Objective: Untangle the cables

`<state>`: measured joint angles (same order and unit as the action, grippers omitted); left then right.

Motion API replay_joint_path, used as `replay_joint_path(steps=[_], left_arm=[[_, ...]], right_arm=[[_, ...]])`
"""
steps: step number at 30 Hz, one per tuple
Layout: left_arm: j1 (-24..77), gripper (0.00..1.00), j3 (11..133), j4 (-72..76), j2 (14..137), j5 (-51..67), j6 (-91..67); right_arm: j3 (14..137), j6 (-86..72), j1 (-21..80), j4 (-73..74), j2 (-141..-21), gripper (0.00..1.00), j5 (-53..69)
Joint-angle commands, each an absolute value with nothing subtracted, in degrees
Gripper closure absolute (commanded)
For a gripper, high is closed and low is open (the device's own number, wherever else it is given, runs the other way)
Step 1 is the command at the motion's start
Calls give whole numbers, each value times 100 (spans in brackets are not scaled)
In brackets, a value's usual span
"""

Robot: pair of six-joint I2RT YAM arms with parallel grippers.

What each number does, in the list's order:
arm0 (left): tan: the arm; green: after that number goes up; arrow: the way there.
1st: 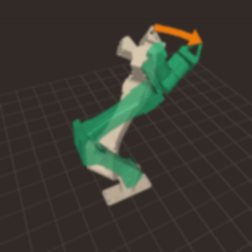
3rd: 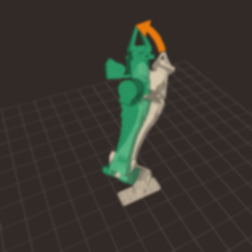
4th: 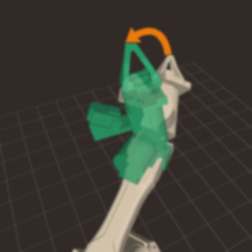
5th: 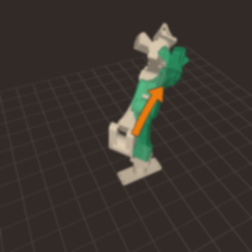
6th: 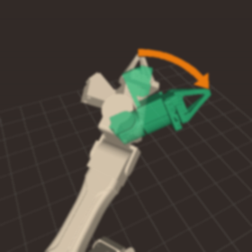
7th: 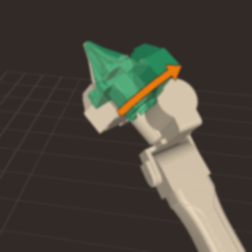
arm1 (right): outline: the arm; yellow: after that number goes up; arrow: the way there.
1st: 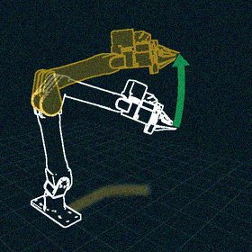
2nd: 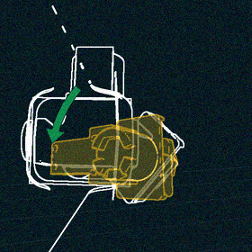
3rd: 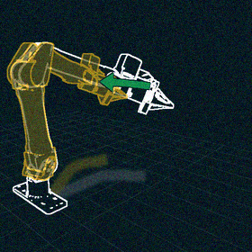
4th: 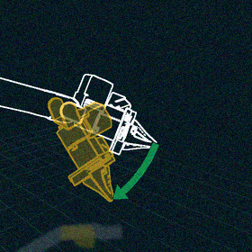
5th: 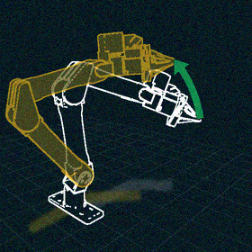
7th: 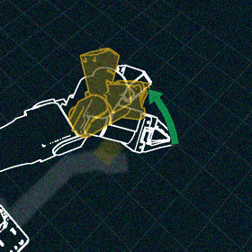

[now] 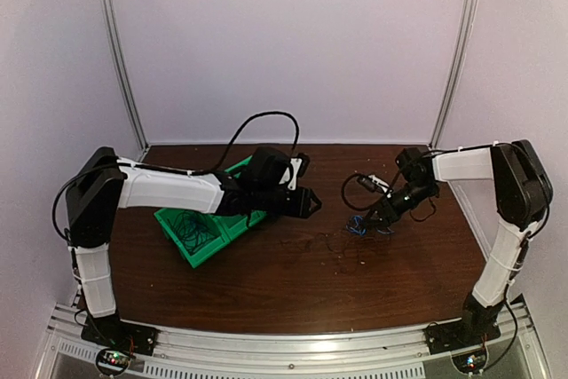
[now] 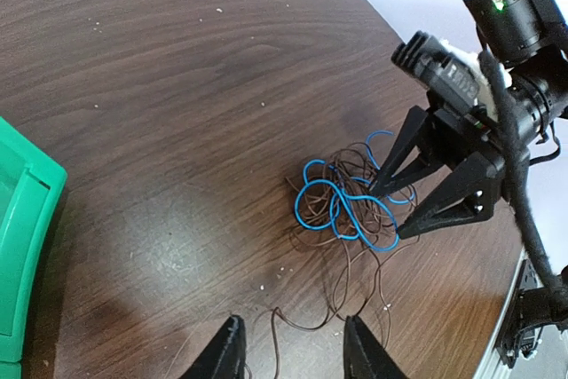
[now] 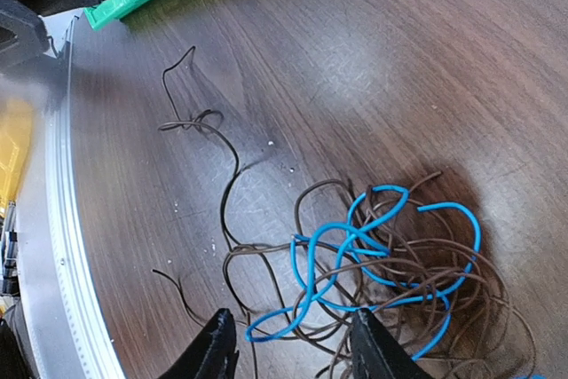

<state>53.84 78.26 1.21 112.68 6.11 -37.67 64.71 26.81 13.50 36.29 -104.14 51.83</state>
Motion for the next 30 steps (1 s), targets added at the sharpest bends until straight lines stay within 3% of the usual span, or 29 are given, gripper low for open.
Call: replay_joint_path(steps=[1,7,13,22,30], left_arm=[[5410,61,7702,264,10988,357,-3771],[5414,61,7673,318,10994,357,-3758],[5421,59,7445,810,10973,722,-3460],[5719,55,6463,3687,10865,1599,-2355],[5845,53,6463,5112,11061,790,-2126]], right_arm=[[6672,2605,1554,3596,-10577,57,5263],[6811,2588,1586,3720,-10702,84,5442],[6839,2716,1590,4031,-10303,100,5432],[7745,2867,1646,5177,-9308,100,5873],[8365,2801,1726,5577,-8899,100,5819]])
